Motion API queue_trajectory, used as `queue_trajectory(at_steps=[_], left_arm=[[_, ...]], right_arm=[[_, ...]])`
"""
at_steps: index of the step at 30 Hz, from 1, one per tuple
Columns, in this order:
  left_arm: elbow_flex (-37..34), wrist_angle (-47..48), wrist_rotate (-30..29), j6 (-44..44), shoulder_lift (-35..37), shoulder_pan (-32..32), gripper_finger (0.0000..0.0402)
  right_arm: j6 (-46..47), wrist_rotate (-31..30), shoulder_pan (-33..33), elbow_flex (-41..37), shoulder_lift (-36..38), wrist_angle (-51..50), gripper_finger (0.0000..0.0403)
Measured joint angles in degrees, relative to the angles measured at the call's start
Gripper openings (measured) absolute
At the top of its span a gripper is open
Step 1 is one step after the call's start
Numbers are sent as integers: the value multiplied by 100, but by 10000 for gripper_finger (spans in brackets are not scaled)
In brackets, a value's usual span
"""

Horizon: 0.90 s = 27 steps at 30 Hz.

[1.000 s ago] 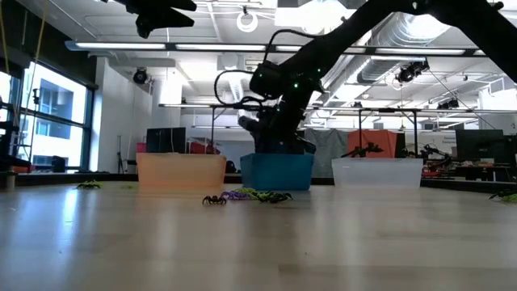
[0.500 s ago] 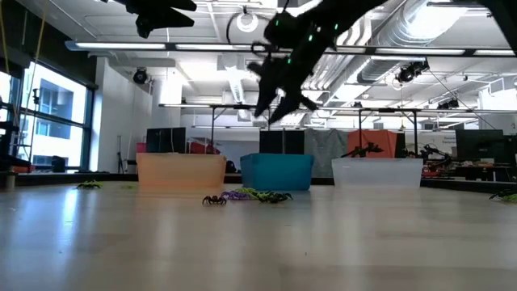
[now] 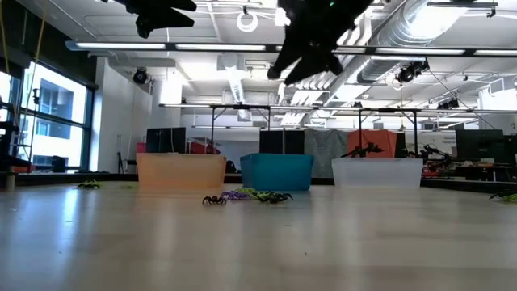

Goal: Sort Halloween decoration
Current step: Put the purple spider toy into the blue bin

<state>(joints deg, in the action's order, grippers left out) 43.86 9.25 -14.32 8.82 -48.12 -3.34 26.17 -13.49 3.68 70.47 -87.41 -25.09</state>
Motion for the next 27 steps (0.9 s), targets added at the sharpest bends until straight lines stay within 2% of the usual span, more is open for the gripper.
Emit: queue_trajectory(at_steps=[4, 7, 12, 16, 21, 24, 27], left_arm=[[0, -8, -1, 9, 0, -2, 184], [0, -13, 1, 224, 0, -1, 184], [4, 93, 47, 298, -103, 3, 184], [228, 797, 218, 511, -325, 125, 184], [947, 2262, 288, 710, -1044, 772, 184], [1387, 2993, 749, 877, -1537, 1373, 184], [1611, 3735, 1199, 1374, -1932, 2122, 184]], right_arm=[[124, 18, -400, -735, 579, 1216, 193], [-128, 8, -602, -1104, 912, 1804, 193], [-426, 13, -728, -1420, 1216, 1856, 193], [-566, 14, -723, -1515, 1282, 1760, 193], [-570, 163, -721, -1516, 1285, 1789, 193], [-509, 167, -717, -1516, 1285, 1809, 193], [-56, 168, -717, -1516, 1285, 1848, 193]])
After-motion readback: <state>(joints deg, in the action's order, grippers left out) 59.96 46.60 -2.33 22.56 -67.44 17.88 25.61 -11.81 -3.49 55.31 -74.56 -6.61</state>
